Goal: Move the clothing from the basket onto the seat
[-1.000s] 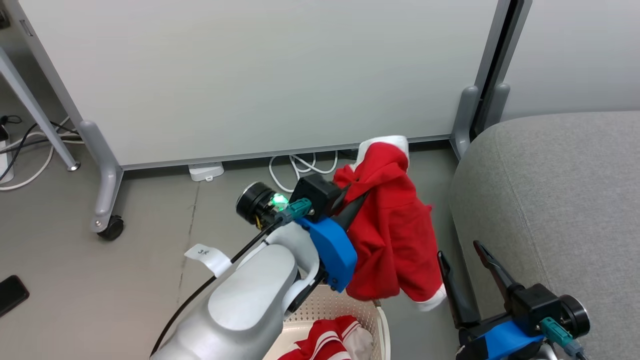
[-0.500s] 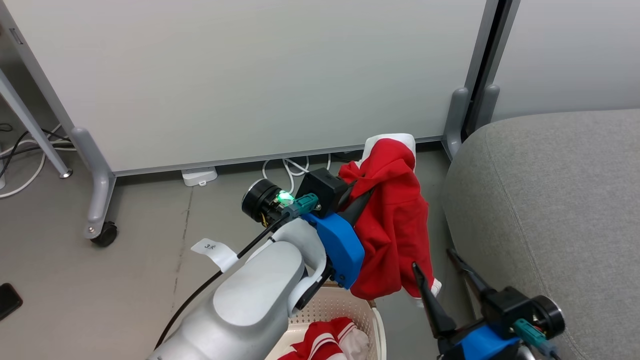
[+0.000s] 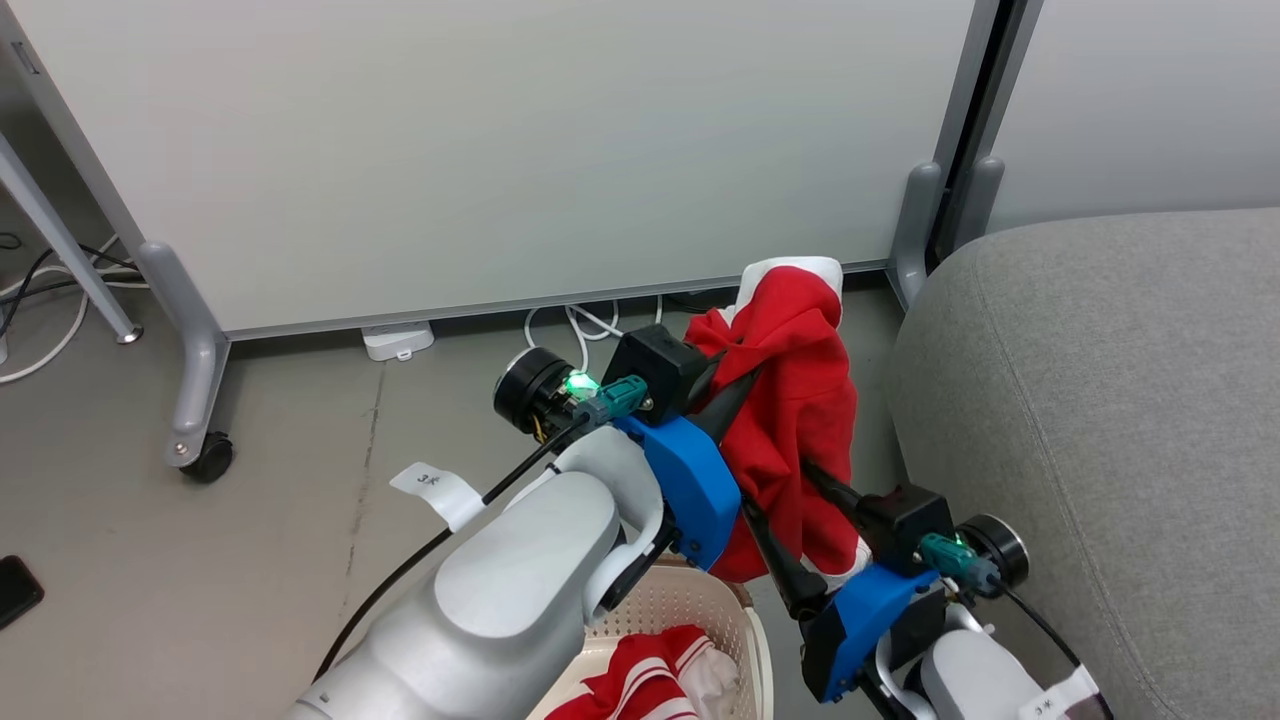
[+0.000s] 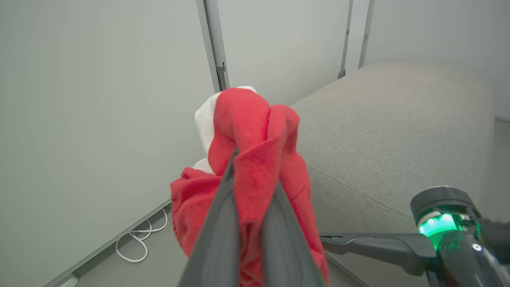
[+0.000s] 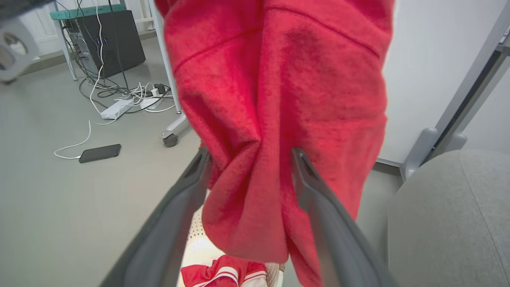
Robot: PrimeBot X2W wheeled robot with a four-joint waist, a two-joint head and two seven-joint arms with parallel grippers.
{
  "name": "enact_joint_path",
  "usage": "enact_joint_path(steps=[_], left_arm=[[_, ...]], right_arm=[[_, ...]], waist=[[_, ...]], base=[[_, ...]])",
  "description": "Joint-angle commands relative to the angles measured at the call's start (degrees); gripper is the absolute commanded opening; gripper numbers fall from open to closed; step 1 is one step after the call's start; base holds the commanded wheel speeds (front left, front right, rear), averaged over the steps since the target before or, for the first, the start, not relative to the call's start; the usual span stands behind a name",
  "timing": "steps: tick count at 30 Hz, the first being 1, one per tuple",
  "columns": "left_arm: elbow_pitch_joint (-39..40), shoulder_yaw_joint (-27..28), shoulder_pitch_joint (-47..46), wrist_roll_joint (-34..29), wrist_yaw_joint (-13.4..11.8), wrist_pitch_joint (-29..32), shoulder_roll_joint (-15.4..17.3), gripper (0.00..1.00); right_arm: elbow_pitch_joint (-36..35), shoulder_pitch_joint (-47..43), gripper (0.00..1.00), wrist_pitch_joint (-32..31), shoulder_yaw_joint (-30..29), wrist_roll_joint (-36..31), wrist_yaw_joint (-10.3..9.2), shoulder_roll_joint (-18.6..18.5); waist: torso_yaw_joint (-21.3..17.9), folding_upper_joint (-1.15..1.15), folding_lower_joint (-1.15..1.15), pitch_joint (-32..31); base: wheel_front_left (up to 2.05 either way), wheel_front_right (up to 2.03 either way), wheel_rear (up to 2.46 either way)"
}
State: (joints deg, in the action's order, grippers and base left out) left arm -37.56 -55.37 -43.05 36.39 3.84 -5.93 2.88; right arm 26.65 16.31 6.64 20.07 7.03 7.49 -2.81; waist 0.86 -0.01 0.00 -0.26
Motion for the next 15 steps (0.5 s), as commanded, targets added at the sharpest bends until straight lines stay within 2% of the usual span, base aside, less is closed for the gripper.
enact_joint_path(steps=[1,10,11,12,13,15], left_arm=[[0.10,-0.52,-1.10,0.52,-0.41,-0.35,0.07,0.00],[0.11,-2.81,-2.32,2.73,-1.06,-0.86,0.06,0.00],[0.05,-3.05,-2.42,2.97,-1.15,-0.88,0.06,0.00],[-0.03,-3.31,-2.55,3.11,-1.19,-0.95,0.06,0.00],[-0.12,-3.53,-2.71,3.39,-1.26,-1.13,0.06,0.00],[-0.36,-3.87,-2.90,3.72,-1.34,-1.38,0.06,0.00]], right_arm=[[2.45,2.57,1.00,0.29,1.07,1.45,0.02,-0.14],[12.78,11.01,1.00,2.85,4.29,4.95,0.02,-0.13],[13.53,11.51,0.59,3.16,4.62,5.45,0.02,-0.13],[14.13,11.93,0.07,3.69,4.98,5.90,0.02,-0.13],[14.83,12.36,0.00,3.98,5.24,6.30,0.02,-0.13],[15.79,12.88,0.00,4.84,5.49,7.11,0.02,-0.13]], waist=[[0.11,0.01,0.00,0.10],[0.40,0.01,0.00,0.41],[0.40,0.01,0.00,0.39],[0.40,0.01,0.00,0.37],[0.42,0.01,0.00,0.35],[0.42,0.01,0.00,0.27]], base=[[0.00,0.00,0.00],[0.00,0.00,0.00],[0.00,0.00,0.00],[0.00,0.00,0.00],[0.00,0.00,0.00],[0.00,0.00,0.00]])
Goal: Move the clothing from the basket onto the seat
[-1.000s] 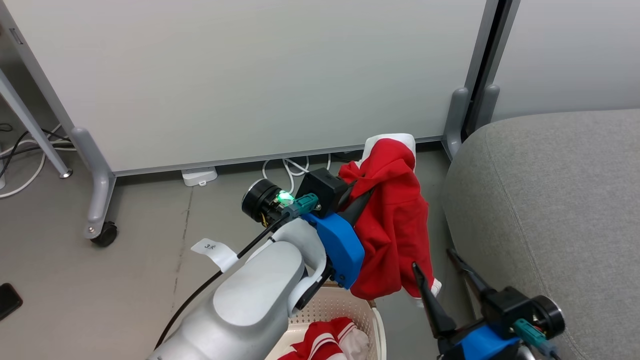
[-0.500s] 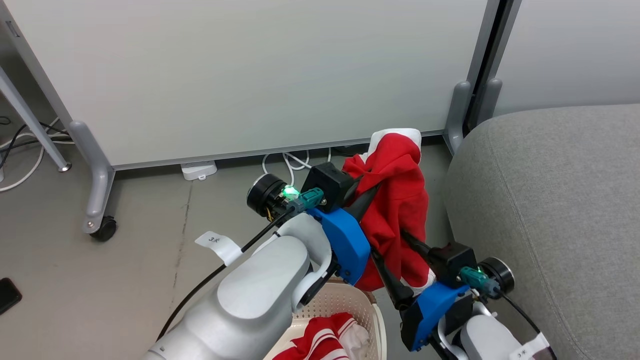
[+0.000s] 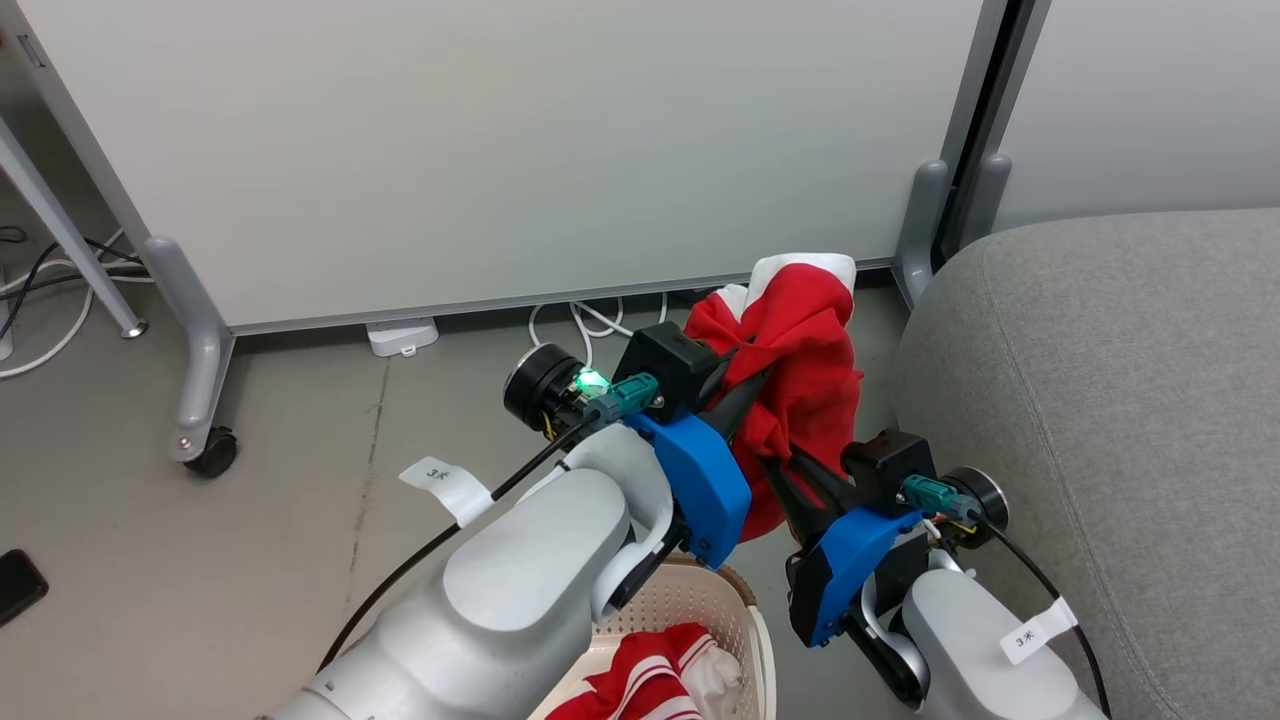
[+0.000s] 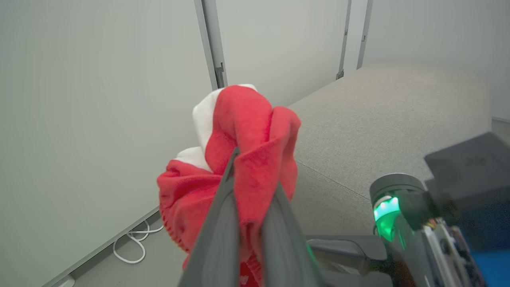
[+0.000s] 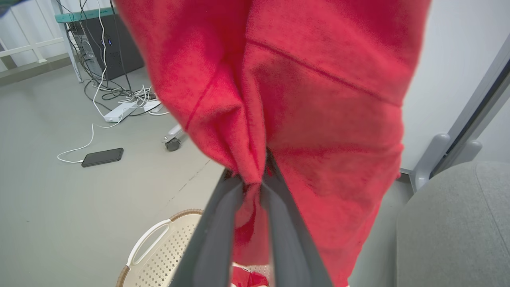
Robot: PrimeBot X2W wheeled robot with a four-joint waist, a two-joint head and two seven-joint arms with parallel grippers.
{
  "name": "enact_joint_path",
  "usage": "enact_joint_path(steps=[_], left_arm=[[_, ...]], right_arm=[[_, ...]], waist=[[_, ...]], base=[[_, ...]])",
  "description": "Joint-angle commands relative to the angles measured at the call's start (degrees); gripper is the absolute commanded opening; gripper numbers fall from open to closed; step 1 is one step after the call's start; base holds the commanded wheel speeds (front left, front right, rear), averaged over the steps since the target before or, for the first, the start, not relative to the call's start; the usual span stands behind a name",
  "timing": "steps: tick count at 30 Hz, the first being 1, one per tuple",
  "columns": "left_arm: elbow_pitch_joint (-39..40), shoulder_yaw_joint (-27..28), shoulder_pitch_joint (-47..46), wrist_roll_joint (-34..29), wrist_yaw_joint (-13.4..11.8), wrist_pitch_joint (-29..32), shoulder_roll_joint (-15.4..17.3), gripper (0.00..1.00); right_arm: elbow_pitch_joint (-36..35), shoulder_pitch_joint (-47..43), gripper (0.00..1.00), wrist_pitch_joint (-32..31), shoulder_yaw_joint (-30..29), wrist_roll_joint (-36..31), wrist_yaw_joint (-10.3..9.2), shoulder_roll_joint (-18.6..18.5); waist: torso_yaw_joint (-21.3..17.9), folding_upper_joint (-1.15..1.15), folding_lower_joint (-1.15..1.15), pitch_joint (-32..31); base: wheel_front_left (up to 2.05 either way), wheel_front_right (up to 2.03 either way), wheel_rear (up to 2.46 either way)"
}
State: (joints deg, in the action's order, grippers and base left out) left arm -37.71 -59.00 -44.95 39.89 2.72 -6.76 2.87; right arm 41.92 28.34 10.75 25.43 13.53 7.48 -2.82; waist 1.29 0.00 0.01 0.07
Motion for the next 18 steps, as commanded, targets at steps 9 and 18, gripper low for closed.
enact_joint_path(steps=[9,18], left_arm=[[-1.67,-1.48,-1.41,1.43,-0.71,-1.30,0.07,0.18],[-2.79,-2.62,-1.63,2.38,-1.30,-2.46,0.07,1.00]], right_arm=[[3.45,1.74,0.00,2.56,-0.08,1.94,0.02,-0.12],[4.70,2.16,0.00,3.53,0.53,2.61,0.02,-0.12]], waist=[[-0.39,0.00,-0.01,-0.56],[-0.87,0.00,-0.01,-0.83]], base=[[0.00,0.00,0.00],[0.00,0.00,0.00]])
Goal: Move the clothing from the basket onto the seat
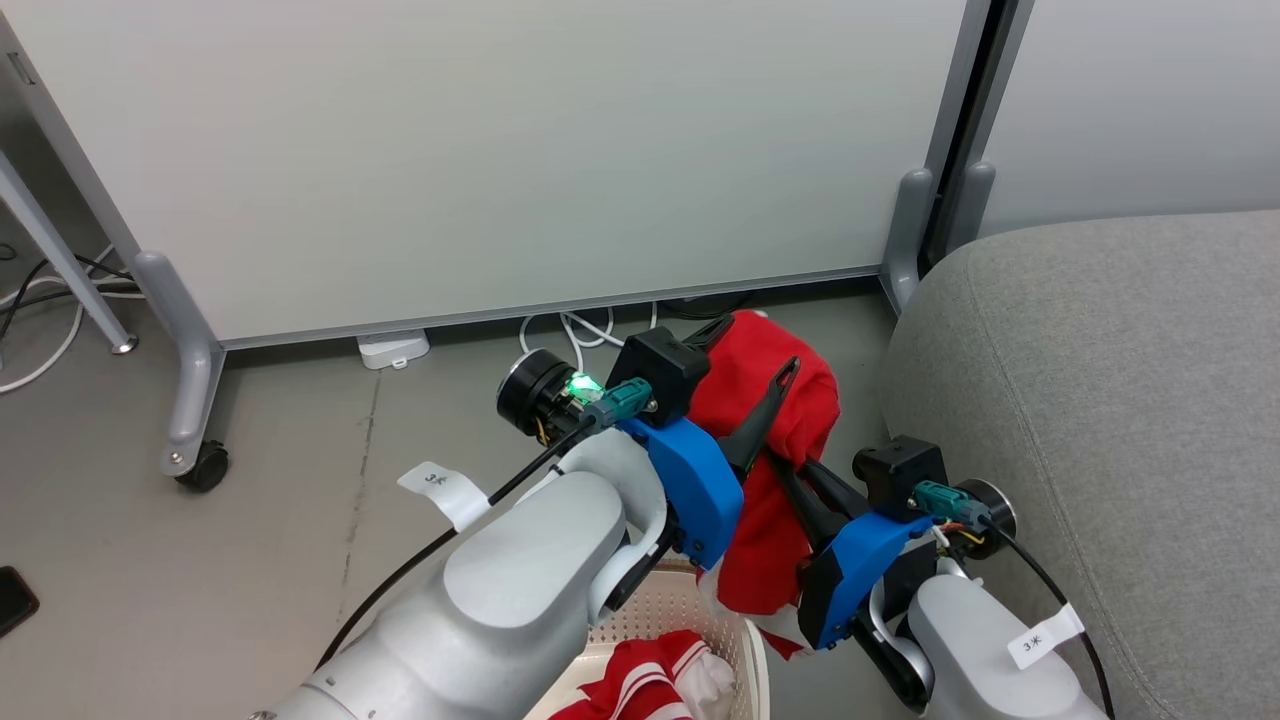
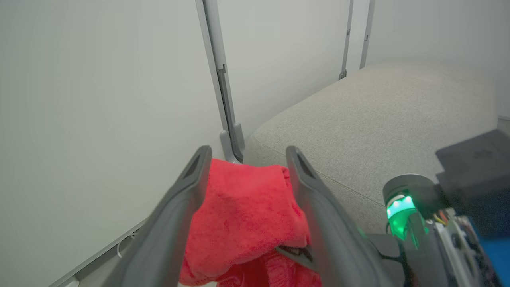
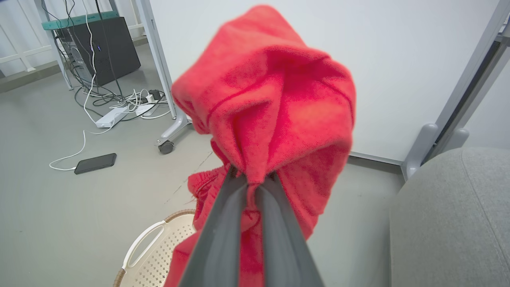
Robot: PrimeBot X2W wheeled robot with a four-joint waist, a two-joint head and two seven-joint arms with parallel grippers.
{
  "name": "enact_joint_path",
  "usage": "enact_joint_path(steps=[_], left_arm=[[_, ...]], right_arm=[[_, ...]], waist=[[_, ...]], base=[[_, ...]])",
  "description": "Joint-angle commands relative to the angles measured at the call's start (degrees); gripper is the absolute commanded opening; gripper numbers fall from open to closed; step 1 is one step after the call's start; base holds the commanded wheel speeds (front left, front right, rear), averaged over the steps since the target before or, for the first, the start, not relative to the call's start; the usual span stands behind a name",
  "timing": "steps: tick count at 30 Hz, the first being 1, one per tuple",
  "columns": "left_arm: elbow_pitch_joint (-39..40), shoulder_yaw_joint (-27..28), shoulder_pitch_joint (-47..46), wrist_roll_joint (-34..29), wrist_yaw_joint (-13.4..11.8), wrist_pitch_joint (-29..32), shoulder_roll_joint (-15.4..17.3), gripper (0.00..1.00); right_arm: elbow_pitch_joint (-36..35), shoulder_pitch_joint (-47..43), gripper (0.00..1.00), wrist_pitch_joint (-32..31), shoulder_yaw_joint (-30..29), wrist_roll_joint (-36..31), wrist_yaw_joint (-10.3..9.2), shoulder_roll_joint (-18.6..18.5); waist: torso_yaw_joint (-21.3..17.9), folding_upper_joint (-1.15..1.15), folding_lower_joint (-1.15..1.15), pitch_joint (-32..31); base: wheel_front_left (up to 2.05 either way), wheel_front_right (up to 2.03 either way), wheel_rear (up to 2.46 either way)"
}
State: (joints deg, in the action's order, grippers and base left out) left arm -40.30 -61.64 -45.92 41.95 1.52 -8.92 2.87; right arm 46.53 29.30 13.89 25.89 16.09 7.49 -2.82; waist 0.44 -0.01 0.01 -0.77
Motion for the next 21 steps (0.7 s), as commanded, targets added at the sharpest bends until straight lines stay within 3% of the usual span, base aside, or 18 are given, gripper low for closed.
enact_joint_path(steps=[1,13,21], left_arm=[[-0.31,-0.09,-0.74,0.39,-0.27,-0.43,0.07,1.00],[-1.38,0.08,0.18,0.56,-1.37,-3.68,0.41,1.00],[1.44,5.39,6.24,1.30,-3.64,-6.26,4.91,1.00]], right_arm=[[0.23,1.32,0.00,0.49,0.03,0.06,0.02,-0.12],[0.35,0.99,0.00,1.15,-1.61,-0.67,0.02,-0.12],[-4.30,-0.86,0.00,1.29,-3.76,-2.19,0.02,-0.12]], waist=[[-0.03,0.01,-0.01,0.03],[0.07,0.01,-0.01,-0.04],[-1.22,0.01,-0.01,0.46]], base=[[0.00,0.00,0.00],[0.00,0.00,0.00],[0.00,0.00,0.00]])
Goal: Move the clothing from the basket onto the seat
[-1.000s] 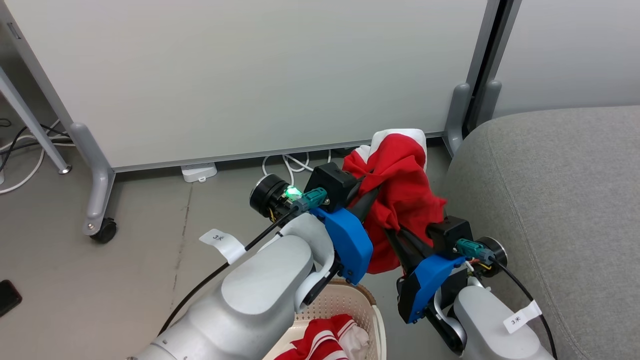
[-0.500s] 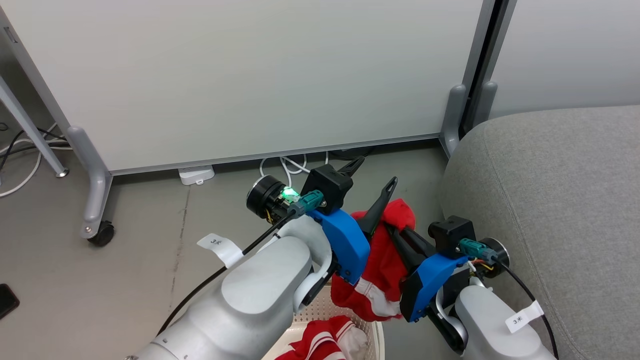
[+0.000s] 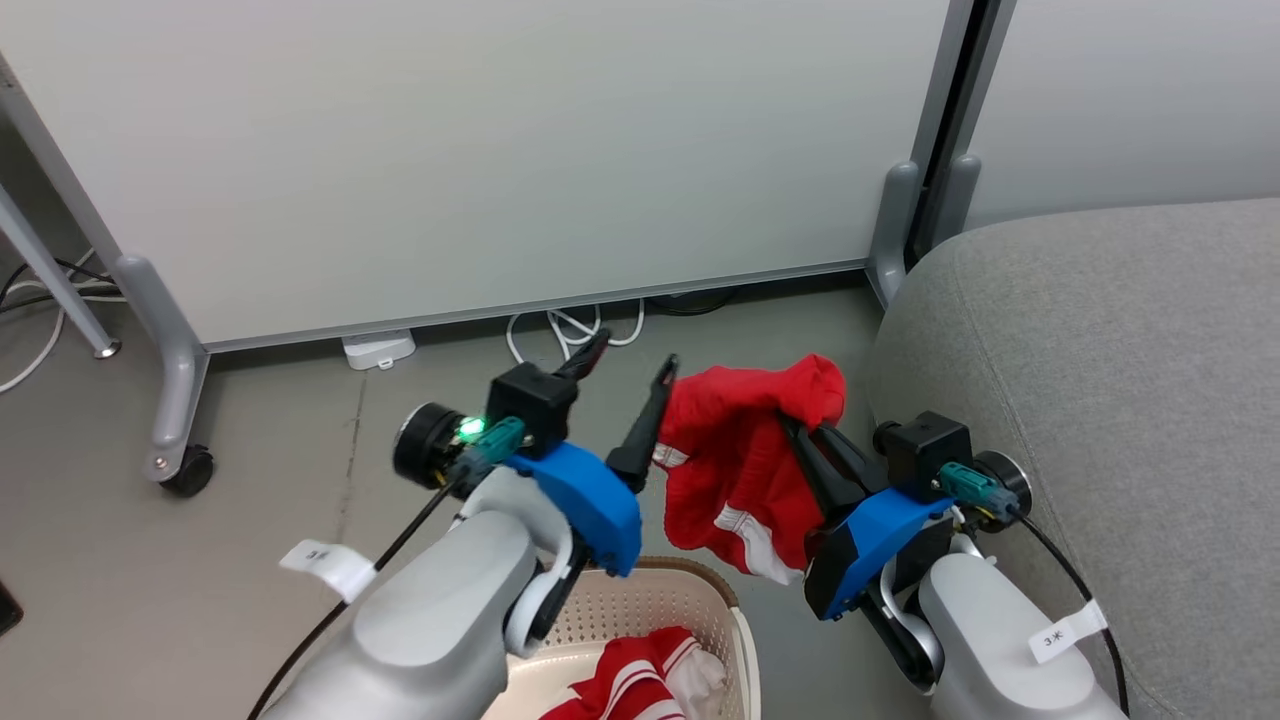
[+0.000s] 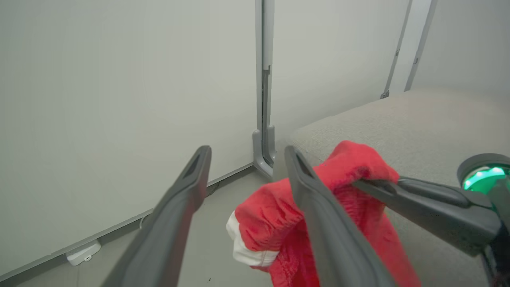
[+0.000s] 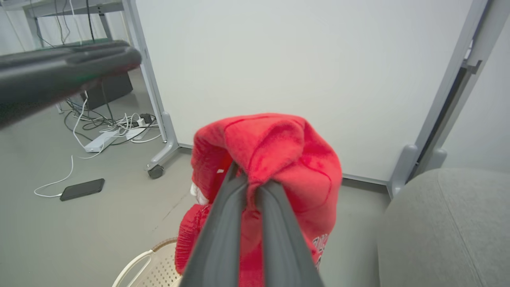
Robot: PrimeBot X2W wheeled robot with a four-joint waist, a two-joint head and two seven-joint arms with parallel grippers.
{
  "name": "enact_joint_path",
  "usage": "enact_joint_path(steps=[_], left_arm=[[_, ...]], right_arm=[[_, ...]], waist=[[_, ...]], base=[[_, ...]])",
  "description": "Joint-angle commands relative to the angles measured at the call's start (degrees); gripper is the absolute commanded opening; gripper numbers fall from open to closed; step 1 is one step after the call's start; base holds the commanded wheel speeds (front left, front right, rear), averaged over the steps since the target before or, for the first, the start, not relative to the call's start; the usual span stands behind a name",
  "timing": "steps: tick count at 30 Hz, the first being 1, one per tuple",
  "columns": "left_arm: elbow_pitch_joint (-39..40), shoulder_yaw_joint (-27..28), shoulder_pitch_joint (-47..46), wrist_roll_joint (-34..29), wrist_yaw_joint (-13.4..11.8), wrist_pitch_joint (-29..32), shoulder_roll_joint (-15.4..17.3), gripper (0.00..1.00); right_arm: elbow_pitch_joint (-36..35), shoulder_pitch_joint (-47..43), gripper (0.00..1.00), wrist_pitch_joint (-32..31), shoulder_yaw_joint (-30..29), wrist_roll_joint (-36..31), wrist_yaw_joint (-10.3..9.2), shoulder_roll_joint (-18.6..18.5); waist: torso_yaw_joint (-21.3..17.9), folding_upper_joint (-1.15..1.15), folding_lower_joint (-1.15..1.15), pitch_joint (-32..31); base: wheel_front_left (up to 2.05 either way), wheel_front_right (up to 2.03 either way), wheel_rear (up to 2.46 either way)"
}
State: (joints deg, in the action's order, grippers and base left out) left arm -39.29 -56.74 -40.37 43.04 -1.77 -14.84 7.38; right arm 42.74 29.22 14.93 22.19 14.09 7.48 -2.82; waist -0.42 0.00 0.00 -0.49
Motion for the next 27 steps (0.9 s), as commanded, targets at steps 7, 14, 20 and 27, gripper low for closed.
enact_joint_path(steps=[7,14,20,27], left_arm=[[12.65,12.53,12.47,-4.83,-3.04,-0.41,6.43,1.00],[22.07,23.57,25.09,-13.00,-1.57,-0.42,9.26,1.00],[25.25,31.01,32.33,-17.30,0.76,-0.44,7.98,1.00],[25.17,34.94,35.15,-21.49,3.82,-0.44,5.60,1.00]], right_arm=[[-7.47,-3.24,0.00,-0.06,-1.13,-2.12,0.03,-0.12],[-15.05,-6.99,0.00,-2.55,-2.95,-3.61,0.03,-0.11],[-20.28,-10.73,0.00,-5.14,-5.16,-5.25,0.03,-0.11],[-25.07,-13.68,0.00,-6.70,-7.25,-5.97,0.03,-0.11]], waist=[[-3.56,0.00,0.00,1.36],[-7.14,0.00,0.00,1.98],[-9.72,0.00,0.00,1.87],[-13.25,0.00,0.00,1.92]], base=[[0.00,0.00,0.00],[0.00,0.00,0.00],[0.00,0.00,0.00],[0.00,0.00,0.00]])
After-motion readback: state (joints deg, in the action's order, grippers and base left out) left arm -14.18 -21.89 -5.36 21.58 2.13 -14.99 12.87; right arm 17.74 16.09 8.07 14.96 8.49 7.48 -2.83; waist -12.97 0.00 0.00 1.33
